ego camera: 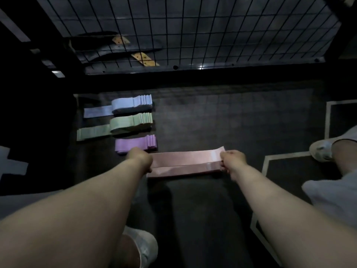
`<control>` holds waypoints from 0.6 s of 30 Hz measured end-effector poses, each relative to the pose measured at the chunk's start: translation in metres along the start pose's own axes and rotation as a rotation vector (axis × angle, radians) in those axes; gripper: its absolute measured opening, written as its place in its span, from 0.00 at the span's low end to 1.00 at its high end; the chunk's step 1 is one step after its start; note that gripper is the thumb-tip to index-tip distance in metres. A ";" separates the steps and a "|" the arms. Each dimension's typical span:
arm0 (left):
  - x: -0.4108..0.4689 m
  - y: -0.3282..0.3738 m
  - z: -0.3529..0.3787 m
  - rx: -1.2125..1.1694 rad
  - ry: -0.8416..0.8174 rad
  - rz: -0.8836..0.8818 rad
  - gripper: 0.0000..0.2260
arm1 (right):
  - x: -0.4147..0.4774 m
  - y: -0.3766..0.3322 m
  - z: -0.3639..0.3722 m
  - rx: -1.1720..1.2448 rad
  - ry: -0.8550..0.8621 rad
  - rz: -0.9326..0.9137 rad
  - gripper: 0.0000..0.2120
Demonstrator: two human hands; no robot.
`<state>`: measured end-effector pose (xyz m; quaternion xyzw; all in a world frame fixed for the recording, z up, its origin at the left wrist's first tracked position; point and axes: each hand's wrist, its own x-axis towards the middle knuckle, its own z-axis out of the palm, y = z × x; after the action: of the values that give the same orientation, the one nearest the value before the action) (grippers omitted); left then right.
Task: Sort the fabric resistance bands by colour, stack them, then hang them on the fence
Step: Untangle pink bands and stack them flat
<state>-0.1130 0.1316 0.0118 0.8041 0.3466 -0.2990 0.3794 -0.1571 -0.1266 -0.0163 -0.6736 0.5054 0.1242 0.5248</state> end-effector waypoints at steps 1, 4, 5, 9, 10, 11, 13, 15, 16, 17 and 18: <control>0.008 -0.004 0.005 -0.007 0.016 -0.012 0.13 | 0.007 0.005 0.005 -0.024 0.004 0.010 0.04; 0.032 -0.019 0.021 0.053 0.104 -0.057 0.13 | 0.023 0.016 0.013 -0.103 0.017 -0.013 0.02; 0.036 -0.021 0.026 0.094 0.107 -0.054 0.13 | 0.027 0.019 0.014 -0.137 0.025 -0.034 0.03; 0.041 -0.026 0.040 0.189 0.081 -0.051 0.12 | 0.037 0.030 0.010 -0.268 0.029 -0.102 0.04; 0.042 -0.029 0.041 0.203 0.083 -0.057 0.12 | 0.038 0.032 0.009 -0.292 0.023 -0.117 0.02; 0.042 -0.030 0.043 0.229 0.082 -0.057 0.12 | 0.041 0.034 0.008 -0.308 0.020 -0.127 0.02; 0.042 -0.032 0.044 0.292 0.058 -0.036 0.13 | 0.045 0.037 0.007 -0.324 0.015 -0.134 0.03; 0.042 -0.034 0.044 0.336 0.042 -0.014 0.13 | 0.048 0.039 0.008 -0.346 0.009 -0.151 0.03; 0.044 -0.035 0.043 0.353 0.044 -0.010 0.13 | 0.049 0.040 0.008 -0.366 0.001 -0.163 0.04; 0.044 -0.036 0.043 0.369 0.047 -0.005 0.14 | 0.052 0.042 0.009 -0.393 -0.006 -0.171 0.05; 0.046 -0.037 0.043 0.384 0.049 -0.002 0.14 | 0.053 0.043 0.009 -0.420 -0.011 -0.178 0.04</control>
<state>-0.1246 0.1294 -0.0600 0.8684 0.2933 -0.3403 0.2098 -0.1644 -0.1456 -0.0824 -0.8094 0.4041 0.1836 0.3845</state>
